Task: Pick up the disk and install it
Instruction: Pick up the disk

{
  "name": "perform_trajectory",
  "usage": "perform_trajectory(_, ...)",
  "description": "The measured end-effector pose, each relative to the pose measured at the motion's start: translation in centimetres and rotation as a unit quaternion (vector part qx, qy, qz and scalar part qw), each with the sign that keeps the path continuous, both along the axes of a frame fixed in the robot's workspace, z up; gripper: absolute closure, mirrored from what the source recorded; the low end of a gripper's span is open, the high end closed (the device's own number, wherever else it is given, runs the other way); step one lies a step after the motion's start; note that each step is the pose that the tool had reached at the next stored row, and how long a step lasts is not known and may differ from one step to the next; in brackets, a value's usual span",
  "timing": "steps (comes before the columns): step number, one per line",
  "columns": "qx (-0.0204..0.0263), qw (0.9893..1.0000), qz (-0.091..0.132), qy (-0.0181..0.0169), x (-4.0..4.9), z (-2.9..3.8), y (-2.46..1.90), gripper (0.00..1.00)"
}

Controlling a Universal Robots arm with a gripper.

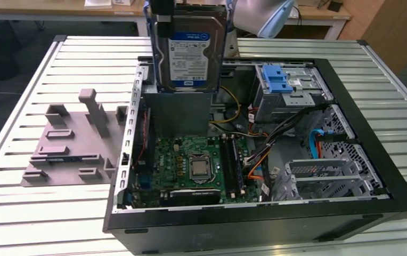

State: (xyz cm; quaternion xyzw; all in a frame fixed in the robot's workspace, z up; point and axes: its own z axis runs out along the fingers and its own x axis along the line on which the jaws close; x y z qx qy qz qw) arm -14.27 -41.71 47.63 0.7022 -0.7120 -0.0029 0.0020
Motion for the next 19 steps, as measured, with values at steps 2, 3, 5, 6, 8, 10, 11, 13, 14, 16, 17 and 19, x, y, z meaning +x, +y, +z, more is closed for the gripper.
perform_trajectory(2, 0.0, 1.0, 0.0, 0.0, 0.86, -0.04, -0.01, 0.64)
perform_trajectory(3, -0.0001, 1.0, 0.0, 0.0, 1.2, -0.05, -0.02, 0.64)
perform_trajectory(5, 0.0, 1.0, 0.0, 0.0, 1.95, -0.09, -0.02, 0.64)
perform_trajectory(6, 0.0, 1.0, 0.0, 0.0, 2.34, -0.12, -0.02, 0.64)
perform_trajectory(8, 0.0, 1.0, 0.0, 0.0, 2.98, -0.16, -0.03, 0.64)
perform_trajectory(10, 0.0, 1.0, 0.0, 0.0, 3.51, -0.2, -0.03, 0.64)
perform_trajectory(11, 0.0, 1.0, 0.0, 0.0, 3.75, -0.22, -0.04, 0.64)
perform_trajectory(13, 0.0001, 1.0, 0.0, -0.0001, 4.1, -0.27, -0.05, 0.64)
perform_trajectory(14, 0.0001, 1.0, 0.0, -0.0004, 4.17, -0.29, -0.07, 0.64)
perform_trajectory(16, -0.0001, 1.0, 0.0, -0.0012, 4.22, -0.33, -0.15, 0.64)
perform_trajectory(17, 0.0, 1.0, 0.0, -0.0021, 4.22, -0.36, -0.24, 0.64)
perform_trajectory(19, -0.0001, 1.0, 0.0, -0.0036, 4.22, -0.43, -0.48, 0.64)
